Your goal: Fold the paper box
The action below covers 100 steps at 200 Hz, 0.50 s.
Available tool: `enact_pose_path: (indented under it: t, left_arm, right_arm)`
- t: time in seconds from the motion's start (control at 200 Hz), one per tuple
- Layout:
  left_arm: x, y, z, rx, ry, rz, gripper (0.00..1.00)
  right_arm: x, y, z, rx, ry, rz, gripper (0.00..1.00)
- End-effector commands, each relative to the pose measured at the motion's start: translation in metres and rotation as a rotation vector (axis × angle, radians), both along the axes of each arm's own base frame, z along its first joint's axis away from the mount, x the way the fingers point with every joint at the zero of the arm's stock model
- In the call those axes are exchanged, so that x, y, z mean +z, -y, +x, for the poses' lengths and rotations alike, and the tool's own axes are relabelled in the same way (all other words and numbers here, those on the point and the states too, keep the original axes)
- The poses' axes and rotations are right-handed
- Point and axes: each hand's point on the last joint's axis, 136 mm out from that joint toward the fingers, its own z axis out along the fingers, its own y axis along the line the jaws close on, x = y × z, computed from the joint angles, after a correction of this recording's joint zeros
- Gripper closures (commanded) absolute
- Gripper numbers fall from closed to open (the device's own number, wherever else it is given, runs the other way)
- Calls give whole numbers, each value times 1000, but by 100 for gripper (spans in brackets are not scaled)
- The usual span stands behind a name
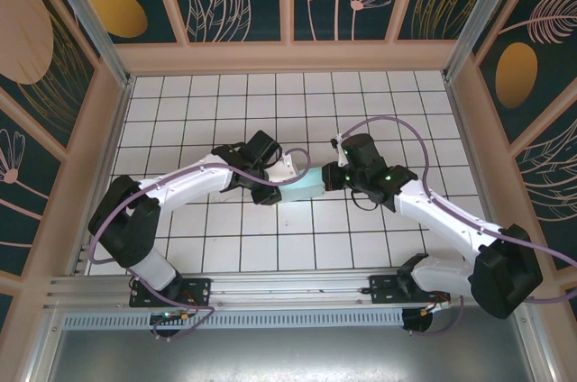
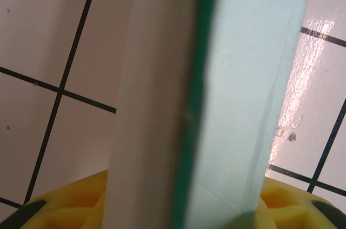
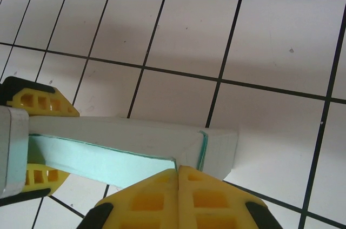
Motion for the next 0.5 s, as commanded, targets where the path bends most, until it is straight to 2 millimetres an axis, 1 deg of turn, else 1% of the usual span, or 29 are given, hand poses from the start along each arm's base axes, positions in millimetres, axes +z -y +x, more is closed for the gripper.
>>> enact_pose_path:
  t: [0.0, 0.09, 0.225, 0.285, 0.375, 0.44, 0.465, 0.495]
  left_arm:
    - [-29, -9, -12, 18, -79, 53, 63]
    - [-28, -9, -12, 22, -79, 52, 62]
    - [-27, -8, -13, 23, -80, 44, 61]
    - [-27, -8, -14, 23, -83, 42, 60]
    - [-24, -7, -15, 19, -83, 31, 56]
    - [-18, -6, -12, 21, -63, 19, 54]
    - [-16, -5, -10, 25, -54, 15, 52]
    - [-12, -4, -8, 29, -38, 8, 47]
  right_arm:
    - [1, -12, -13, 95, 17, 18, 100]
    - [1, -13, -12, 111, 36, 11, 100]
    - [-8, -10, -12, 117, 38, -27, 100]
    - [-7, -9, -11, 114, 40, -33, 100]
    - [-1, -11, -10, 119, 53, -22, 100]
    - [3, -11, -9, 117, 58, -15, 100]
    - [4, -12, -8, 115, 59, -14, 100]
    - [4, -12, -8, 115, 59, -13, 100]
